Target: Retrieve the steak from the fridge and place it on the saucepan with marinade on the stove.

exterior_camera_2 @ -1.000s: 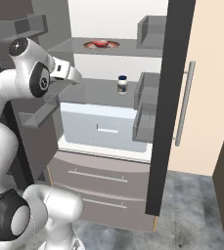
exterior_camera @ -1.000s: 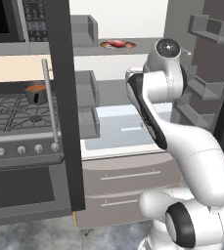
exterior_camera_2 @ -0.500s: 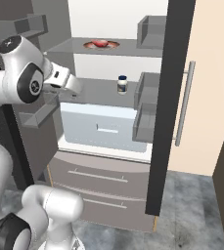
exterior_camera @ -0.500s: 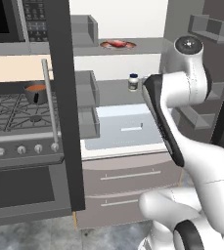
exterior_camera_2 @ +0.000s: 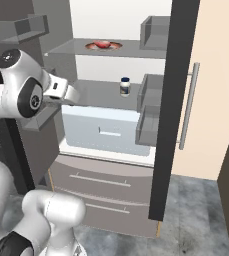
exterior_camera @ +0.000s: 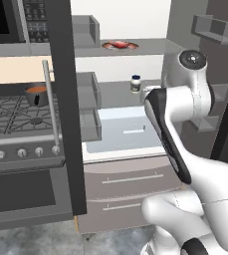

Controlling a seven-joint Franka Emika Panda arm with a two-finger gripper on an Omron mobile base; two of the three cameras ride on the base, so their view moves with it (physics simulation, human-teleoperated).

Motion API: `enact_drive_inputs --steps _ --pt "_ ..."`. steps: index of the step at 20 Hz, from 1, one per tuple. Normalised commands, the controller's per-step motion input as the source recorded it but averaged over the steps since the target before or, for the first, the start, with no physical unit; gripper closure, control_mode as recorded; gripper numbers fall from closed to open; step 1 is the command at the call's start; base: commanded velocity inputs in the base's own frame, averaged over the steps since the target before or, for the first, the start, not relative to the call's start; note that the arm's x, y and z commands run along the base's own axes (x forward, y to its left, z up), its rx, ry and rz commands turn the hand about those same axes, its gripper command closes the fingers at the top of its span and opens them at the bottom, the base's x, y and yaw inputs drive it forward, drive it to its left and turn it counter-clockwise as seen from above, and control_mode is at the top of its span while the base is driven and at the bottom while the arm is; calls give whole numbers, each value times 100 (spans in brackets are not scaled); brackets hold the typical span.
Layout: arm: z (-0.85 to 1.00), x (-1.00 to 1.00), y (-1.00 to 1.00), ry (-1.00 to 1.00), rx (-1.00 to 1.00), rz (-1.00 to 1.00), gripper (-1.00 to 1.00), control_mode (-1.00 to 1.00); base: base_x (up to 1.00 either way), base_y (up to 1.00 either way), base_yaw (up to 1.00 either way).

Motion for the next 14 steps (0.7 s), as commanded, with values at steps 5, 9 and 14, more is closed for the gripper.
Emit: enact_drive_inputs --steps 5,9,14 --pt "-41 -1 0 -4 2 22 -100 -100 0 0 0" --pt "-40 -11 0 -4 4 24 -100 -100 0 0 0" --pt "-22 -13 0 -4 3 25 -100 -100 0 0 0"
